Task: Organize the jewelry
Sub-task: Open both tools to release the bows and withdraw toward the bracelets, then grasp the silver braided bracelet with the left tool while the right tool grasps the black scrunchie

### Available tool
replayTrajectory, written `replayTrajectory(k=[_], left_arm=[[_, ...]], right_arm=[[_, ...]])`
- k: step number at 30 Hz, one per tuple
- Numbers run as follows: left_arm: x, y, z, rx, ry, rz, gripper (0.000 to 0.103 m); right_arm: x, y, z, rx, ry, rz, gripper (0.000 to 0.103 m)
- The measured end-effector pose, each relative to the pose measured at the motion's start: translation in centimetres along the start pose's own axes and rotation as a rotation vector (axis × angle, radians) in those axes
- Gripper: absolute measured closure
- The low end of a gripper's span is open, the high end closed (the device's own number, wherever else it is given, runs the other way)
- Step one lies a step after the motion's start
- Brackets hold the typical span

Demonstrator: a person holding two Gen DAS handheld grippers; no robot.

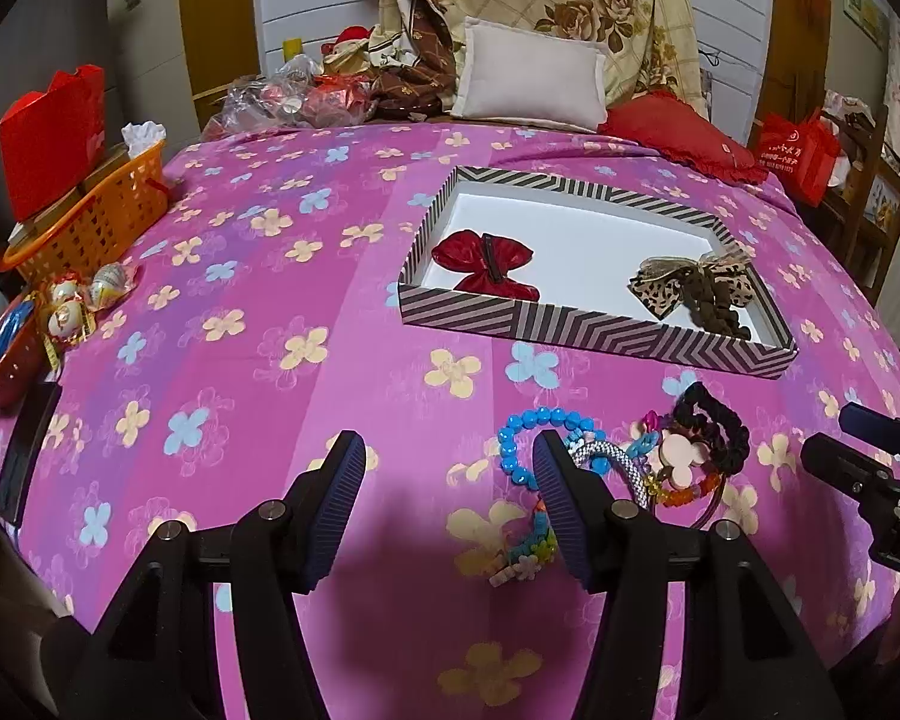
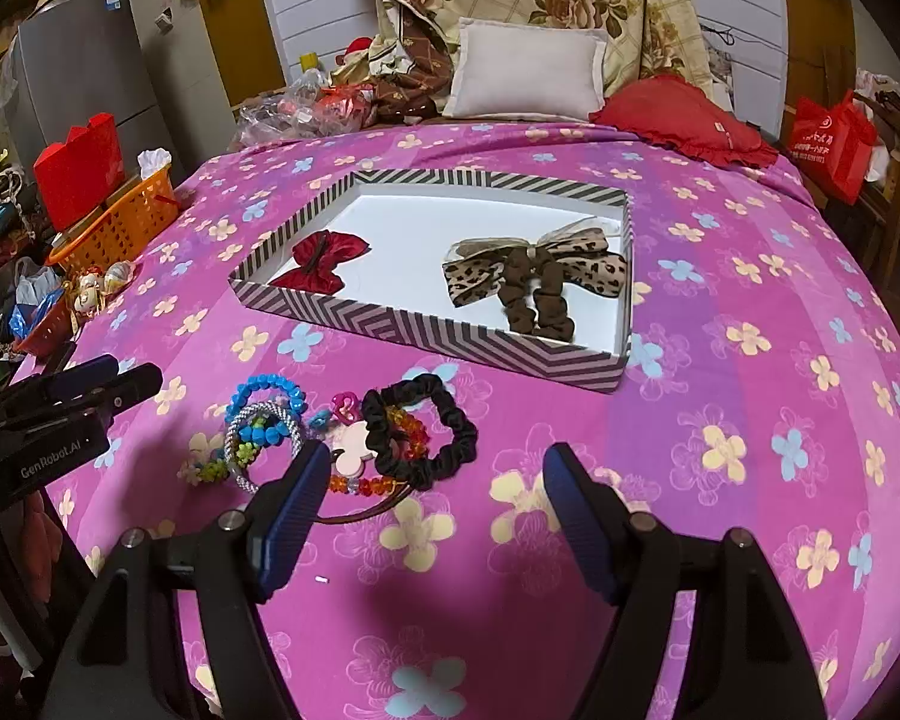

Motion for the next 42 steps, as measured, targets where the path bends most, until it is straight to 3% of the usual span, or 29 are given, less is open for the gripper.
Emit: replayTrajectory(k=[13, 22, 26, 33, 40, 42], left_arm=[[-0.5, 0.0, -0.4, -0.006, 0.009, -0.013, 0.069], [-1.8, -0.1, -2.6, -0.091, 0.064, -0.064, 0.069], [-2.5, -0.4, -3.3, -0.064, 0.056, -0.081, 0.069], [-2.7, -0.8, -3.0, -0.092, 0.069, -0.097, 0.069], [-2.2, -1.3, -1.2, -0.13, 0.03, -0.105, 0.069], [-2.2, -1.5, -0.6, -0.136, 0.01, -0.113, 0.069]], right_arm=[[-0.5, -0.3, 0.0, -0.005, 0.002, -0.015, 0.026], [-1.0, -1.1, 0.5, 0.0, -0.003, -0.038, 0.026], [-1.1, -1.2, -0.1, 0.022, 0.028, -0.026, 0.027], [-0.9, -2.4, -1.4, 0.055, 0.07, -0.035, 0.049], [-0.2, -4.2, -2.8, 0.11, 0.094, -0.052, 0.054], [0.0, -5.2, -3.3, 0.108, 0.107, -0.063, 0.059]])
Point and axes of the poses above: each gripper's, at about its wrist camera, not at the fingertips, and y roughly against the way its jaws point, z to its right, x to its top, the point moved 2 cm from there along -y, roughly the way its jaws point, and after that the axes turned 8 degrees about -x, right-handed, at the moved point
